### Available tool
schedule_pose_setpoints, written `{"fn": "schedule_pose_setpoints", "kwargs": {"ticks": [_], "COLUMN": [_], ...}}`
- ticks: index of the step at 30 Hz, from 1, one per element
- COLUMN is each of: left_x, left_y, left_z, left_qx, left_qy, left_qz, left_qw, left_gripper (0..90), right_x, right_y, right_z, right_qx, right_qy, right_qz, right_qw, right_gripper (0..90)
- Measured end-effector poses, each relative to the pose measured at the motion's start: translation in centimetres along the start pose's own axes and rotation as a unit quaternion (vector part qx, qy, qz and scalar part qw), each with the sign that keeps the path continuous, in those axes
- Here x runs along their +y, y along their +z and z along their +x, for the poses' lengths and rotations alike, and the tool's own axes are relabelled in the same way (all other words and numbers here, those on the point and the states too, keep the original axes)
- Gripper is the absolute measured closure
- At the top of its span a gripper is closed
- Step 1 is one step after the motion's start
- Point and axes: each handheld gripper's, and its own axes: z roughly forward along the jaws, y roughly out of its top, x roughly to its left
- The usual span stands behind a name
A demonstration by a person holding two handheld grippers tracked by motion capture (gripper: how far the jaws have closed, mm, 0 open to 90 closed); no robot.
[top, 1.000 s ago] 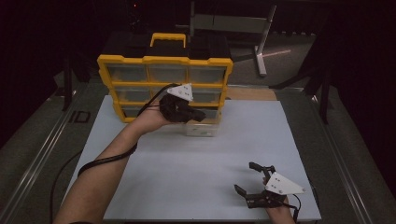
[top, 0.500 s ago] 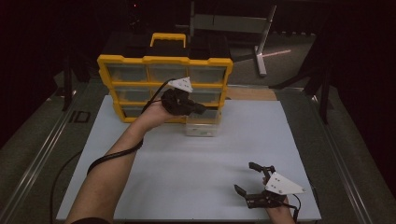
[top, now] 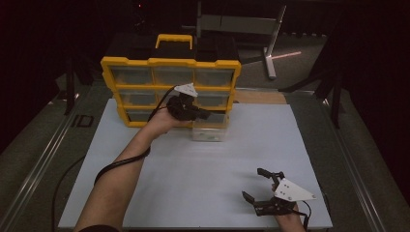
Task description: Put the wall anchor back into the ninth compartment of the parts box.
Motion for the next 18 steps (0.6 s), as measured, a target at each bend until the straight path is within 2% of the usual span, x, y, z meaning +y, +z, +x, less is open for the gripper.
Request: {"fn": "schedule_pose_setpoints", "kwargs": {"ticks": [9,15,16,17,18], "left_x": [-0.8,-0.9,-0.8,-0.8,-0.8], "left_y": [1.5,1.7,1.6,1.6,1.5], "left_z": [0.2,0.2,0.3,0.3,0.3], "left_qx": [0.031,0.048,0.065,0.068,0.063], "left_qy": [-0.023,-0.029,-0.036,-0.043,-0.047], "left_qz": [0.032,0.035,0.029,0.027,0.022], "left_qw": [0.9988,0.9978,0.9968,0.9964,0.9967], "left_gripper": [84.7,84.5,84.5,80.9,70.2], "right_x": [0.0,0.0,0.0,0.0,0.0], "right_y": [0.0,-0.1,0.0,0.0,0.0], "right_z": [0.0,-0.1,-0.1,0.0,0.0], "right_qx": [0.0,0.0,0.0,0.0,-0.001], "right_qy": [0.0,0.002,0.002,0.001,0.001], "right_qz": [0.0,0.001,0.002,0.003,0.002], "right_qw": [1.0,1.0,1.0,1.0,1.0], "right_gripper": [9.7,9.7,9.7,9.7,9.7]}}
